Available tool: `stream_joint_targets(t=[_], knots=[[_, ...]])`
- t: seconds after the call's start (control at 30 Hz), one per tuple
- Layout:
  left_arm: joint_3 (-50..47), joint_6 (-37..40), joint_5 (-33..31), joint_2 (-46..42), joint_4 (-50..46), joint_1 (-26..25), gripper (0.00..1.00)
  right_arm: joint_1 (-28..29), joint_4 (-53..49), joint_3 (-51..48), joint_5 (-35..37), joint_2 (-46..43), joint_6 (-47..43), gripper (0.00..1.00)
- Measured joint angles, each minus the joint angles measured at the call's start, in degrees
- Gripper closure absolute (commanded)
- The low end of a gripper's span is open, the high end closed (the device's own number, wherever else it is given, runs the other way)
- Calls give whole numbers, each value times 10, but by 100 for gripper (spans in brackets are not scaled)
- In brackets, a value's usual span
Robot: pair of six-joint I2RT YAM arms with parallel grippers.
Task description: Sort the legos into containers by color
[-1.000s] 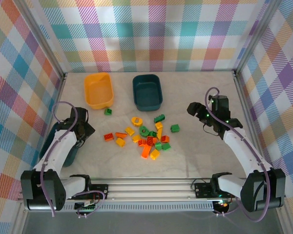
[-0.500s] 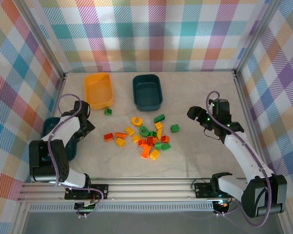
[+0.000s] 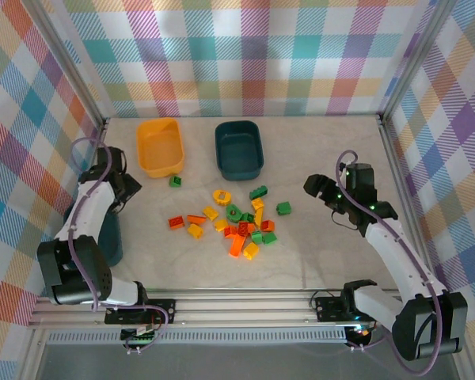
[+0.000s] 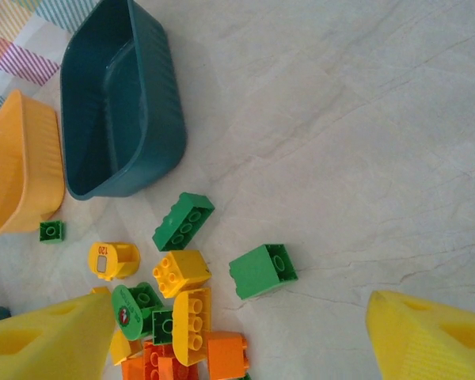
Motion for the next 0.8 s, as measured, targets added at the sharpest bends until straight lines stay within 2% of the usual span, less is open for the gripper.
stream_joint_targets(t=[0.13,0.3,0.43,0.73,0.8], knots=[[-25,-5,28,29,1,49,21,0,-1,-8,-2,-2,0,16],[-32,-5,63,79,7,52,28,0,0,-12,-4,-5,0,16],[-20,1,61,126,8,52,46,0,0,-20,-4,-7,0,16],[99,35,48,233,-10,52,94,0,-1,-26,-3,-14,0,17],[118,43,40,243,-23,52,100,0,0,-28,-3,-21,-1,17]])
